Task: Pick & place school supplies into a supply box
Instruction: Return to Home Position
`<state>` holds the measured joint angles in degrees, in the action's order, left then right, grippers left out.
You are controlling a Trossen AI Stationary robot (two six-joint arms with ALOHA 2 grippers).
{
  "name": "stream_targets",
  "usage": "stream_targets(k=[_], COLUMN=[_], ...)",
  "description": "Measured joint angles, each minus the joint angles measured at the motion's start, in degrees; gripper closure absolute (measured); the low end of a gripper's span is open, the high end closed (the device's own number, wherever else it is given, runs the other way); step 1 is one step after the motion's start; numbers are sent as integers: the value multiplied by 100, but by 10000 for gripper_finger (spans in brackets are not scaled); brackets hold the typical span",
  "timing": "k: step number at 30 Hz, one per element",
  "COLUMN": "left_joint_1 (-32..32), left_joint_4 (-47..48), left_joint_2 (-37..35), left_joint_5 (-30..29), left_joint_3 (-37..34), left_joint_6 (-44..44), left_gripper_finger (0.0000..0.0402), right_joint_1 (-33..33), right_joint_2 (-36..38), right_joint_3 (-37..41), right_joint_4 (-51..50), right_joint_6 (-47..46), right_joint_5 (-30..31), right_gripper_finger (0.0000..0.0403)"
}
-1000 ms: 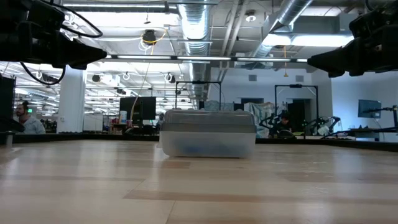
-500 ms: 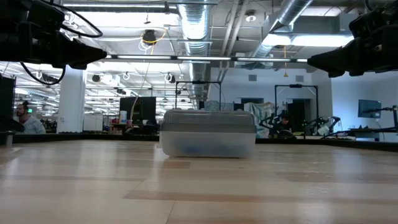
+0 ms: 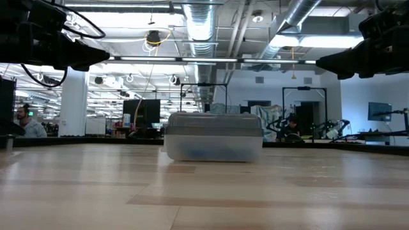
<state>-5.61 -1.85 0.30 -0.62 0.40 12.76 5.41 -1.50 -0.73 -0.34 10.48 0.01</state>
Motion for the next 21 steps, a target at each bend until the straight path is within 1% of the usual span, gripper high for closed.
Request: stream_targets(k=[21], left_joint_1=[0], left_joint_4=[-2], left_joint_2=[0], left_joint_5=[0], left_joint_3=[1], left_joint_6=[22], left_gripper_finger=[305], right_joint_1=[0], right_joint_2=[2], right_joint_3=[0], right_joint_4=[0], right_joint_6=[1], right_joint_5=[0], right_gripper_finger=[317])
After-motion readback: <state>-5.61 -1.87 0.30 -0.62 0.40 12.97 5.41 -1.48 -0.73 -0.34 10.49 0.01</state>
